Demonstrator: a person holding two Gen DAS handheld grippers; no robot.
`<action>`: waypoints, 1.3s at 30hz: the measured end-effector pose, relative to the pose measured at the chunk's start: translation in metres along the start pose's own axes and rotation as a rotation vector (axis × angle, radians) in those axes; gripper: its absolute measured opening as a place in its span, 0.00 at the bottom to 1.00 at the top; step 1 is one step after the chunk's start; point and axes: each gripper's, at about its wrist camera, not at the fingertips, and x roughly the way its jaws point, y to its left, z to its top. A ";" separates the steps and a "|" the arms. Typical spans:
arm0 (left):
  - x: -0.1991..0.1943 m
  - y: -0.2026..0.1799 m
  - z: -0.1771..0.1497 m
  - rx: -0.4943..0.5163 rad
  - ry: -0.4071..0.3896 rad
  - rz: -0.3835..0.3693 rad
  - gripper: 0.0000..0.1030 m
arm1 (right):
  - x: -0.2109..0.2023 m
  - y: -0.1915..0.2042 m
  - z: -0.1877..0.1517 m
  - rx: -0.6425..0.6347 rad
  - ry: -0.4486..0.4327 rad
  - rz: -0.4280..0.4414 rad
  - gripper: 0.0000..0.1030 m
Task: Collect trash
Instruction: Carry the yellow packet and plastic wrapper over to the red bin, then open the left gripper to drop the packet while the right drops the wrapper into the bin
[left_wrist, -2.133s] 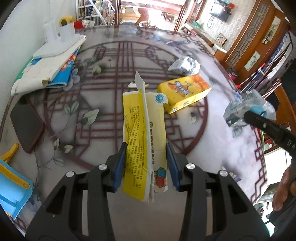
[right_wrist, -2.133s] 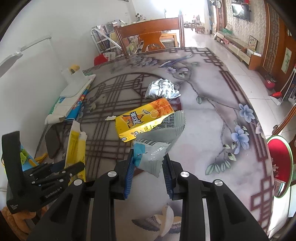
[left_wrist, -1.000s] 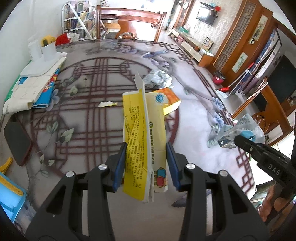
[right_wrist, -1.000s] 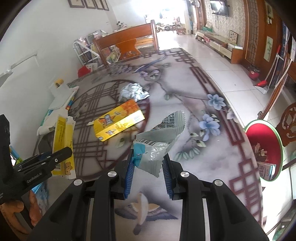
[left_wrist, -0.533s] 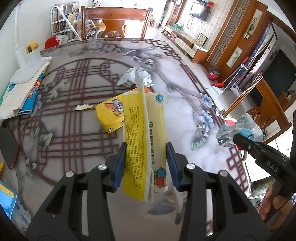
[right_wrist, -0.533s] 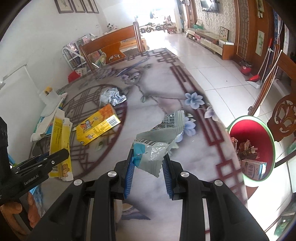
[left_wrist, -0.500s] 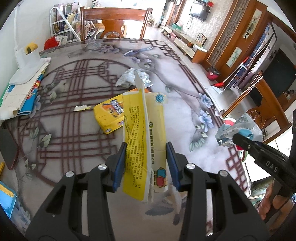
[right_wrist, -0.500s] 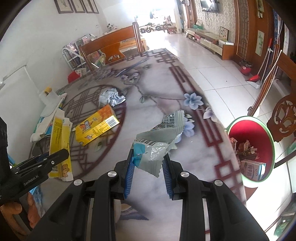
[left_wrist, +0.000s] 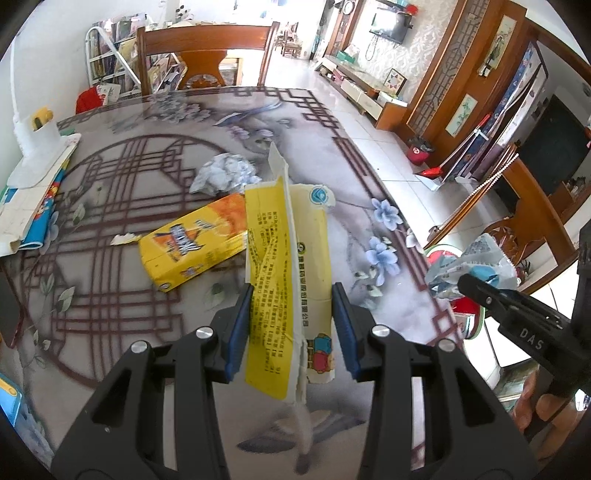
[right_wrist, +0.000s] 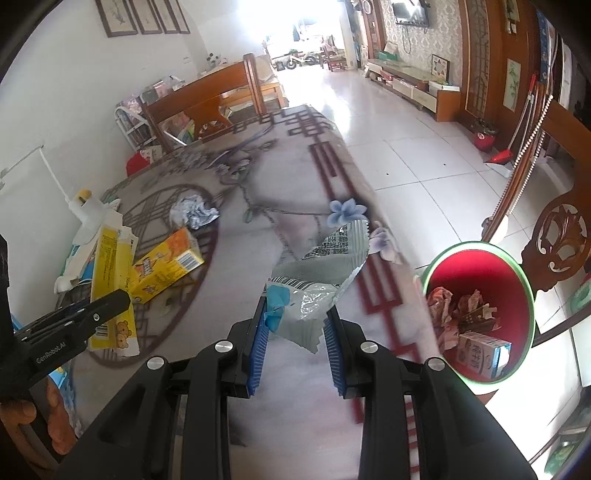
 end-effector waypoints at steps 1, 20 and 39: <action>0.002 -0.007 0.002 0.004 0.000 -0.003 0.39 | 0.000 -0.005 0.001 0.003 -0.001 -0.002 0.27; 0.089 -0.210 0.015 0.277 0.150 -0.281 0.39 | -0.032 -0.198 -0.005 0.275 -0.021 -0.187 0.29; 0.101 -0.088 0.057 0.220 0.081 0.065 0.89 | -0.014 -0.231 0.000 0.352 -0.002 -0.151 0.78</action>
